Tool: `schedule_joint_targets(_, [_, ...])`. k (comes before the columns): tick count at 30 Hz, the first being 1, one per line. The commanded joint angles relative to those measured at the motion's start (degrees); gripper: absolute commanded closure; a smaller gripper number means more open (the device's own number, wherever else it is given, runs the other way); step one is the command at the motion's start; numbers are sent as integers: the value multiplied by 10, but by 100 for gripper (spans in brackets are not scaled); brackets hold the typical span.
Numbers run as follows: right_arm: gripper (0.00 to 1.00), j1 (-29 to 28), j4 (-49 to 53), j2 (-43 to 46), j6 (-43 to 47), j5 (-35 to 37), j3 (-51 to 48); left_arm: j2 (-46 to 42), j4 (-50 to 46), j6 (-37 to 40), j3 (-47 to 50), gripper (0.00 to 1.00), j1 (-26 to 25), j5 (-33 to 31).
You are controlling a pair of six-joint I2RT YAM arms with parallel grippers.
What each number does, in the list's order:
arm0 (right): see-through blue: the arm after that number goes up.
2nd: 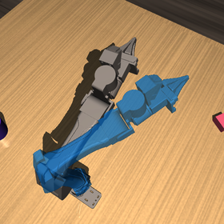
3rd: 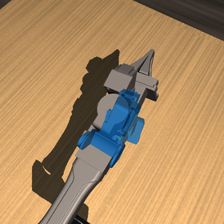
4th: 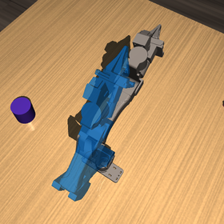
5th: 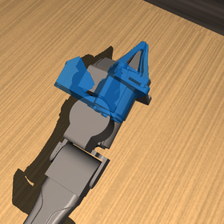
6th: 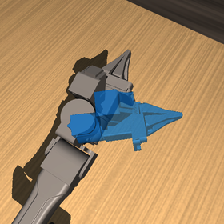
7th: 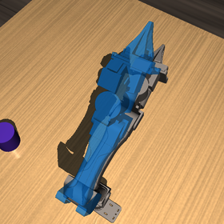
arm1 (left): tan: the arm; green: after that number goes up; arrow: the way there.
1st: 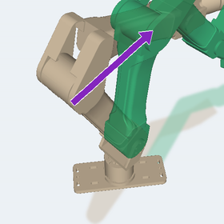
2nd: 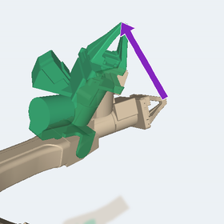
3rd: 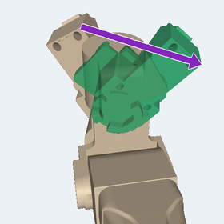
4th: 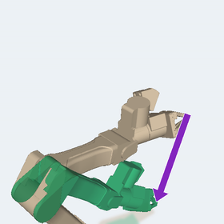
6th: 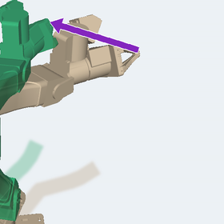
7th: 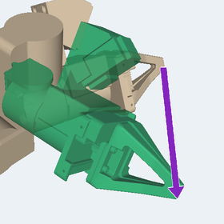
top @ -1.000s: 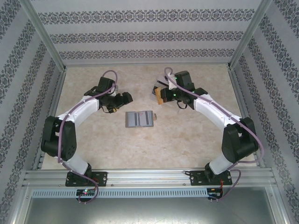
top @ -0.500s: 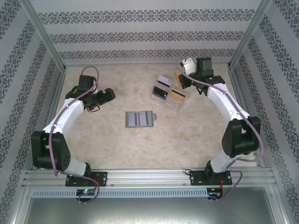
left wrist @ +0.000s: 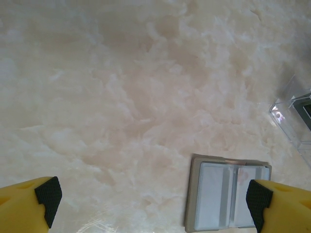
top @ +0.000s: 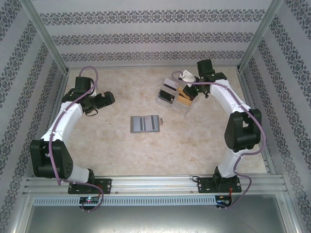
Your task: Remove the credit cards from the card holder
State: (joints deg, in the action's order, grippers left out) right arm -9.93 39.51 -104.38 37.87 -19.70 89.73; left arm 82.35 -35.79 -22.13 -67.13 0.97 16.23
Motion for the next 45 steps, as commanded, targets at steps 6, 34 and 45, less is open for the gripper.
schedule_joint_targets(6, [100, -20, 72, -50, 66, 64, 63, 0, -28, 30, -10, 1, 13, 12])
schedule_joint_targets(34, [80, -42, 106, -106, 58, 122, 119, 11, -24, 30, 7, 1, 18, 22])
schedule_joint_targets(45, [60, -49, 61, -10, -70, 126, 82, 6, -21, 29, 10, 1, 18, 24])
